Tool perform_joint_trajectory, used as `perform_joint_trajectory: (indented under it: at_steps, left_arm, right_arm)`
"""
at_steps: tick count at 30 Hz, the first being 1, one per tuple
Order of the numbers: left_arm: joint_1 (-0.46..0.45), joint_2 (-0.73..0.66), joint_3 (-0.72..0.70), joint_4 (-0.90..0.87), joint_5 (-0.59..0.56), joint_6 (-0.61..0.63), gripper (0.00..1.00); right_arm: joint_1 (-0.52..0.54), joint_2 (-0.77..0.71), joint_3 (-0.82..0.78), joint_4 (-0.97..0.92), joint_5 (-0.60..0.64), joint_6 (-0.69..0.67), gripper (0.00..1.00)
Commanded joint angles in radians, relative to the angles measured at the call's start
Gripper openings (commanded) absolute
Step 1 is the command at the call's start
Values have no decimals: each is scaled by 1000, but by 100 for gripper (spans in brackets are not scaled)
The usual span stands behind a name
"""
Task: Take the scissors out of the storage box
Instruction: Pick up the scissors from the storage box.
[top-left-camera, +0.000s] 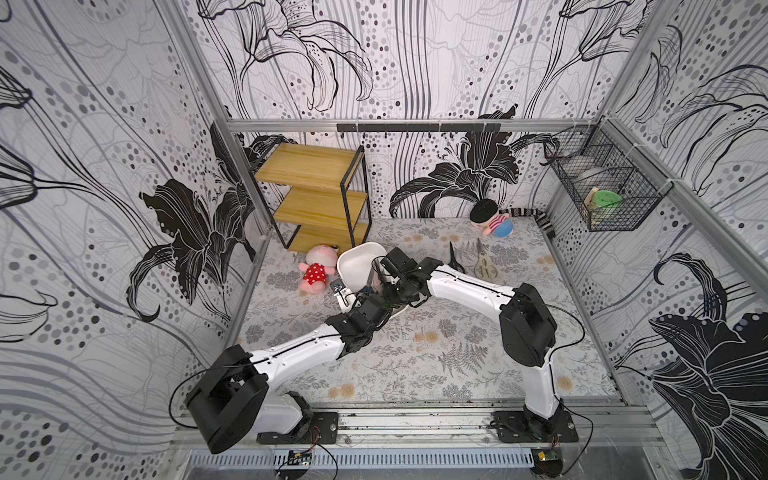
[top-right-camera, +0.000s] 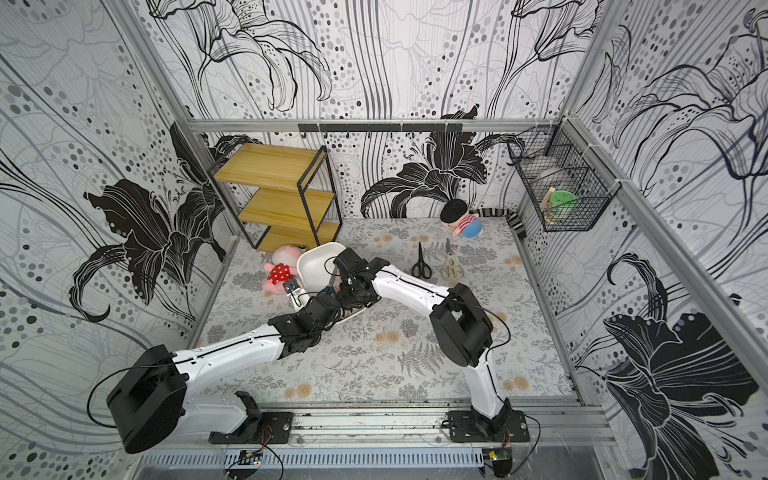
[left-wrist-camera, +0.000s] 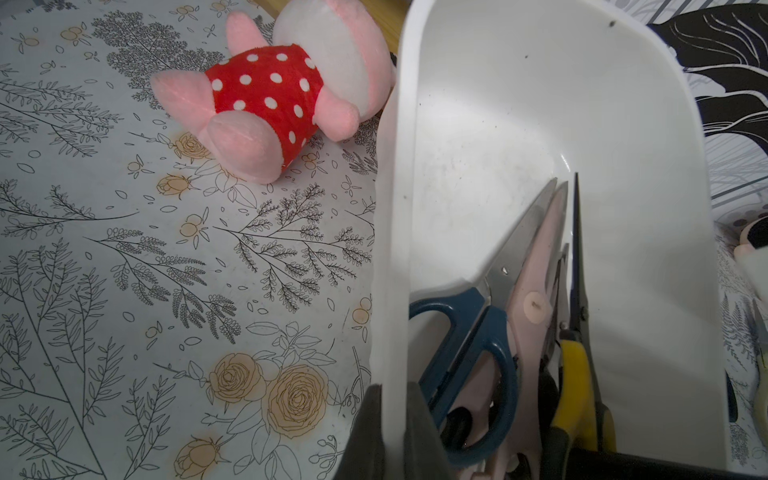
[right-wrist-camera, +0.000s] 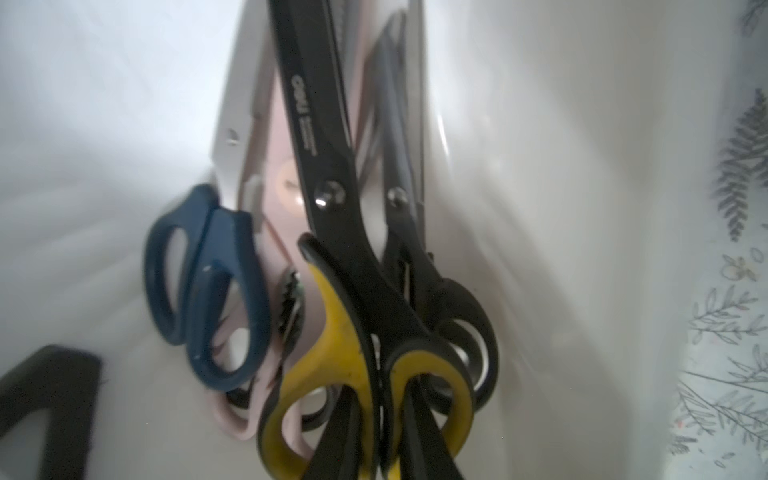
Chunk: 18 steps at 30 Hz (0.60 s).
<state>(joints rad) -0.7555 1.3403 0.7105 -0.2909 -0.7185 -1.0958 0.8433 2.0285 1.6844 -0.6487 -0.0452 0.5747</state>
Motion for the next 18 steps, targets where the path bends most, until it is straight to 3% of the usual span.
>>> perform_joint_trajectory:
  at_steps: [1, 13, 18]
  left_arm:
    - [13, 3, 29, 83, -12, -20, 0]
    - [58, -2, 19, 74, 13, 1, 0]
    - [72, -21, -7, 63, 23, 4, 0]
  right_arm:
    - [8, -68, 12, 8, -4, -30, 0]
    - [7, -109, 23, -18, 32, -44, 0]
    - [1, -106, 45, -59, 108, -68, 0]
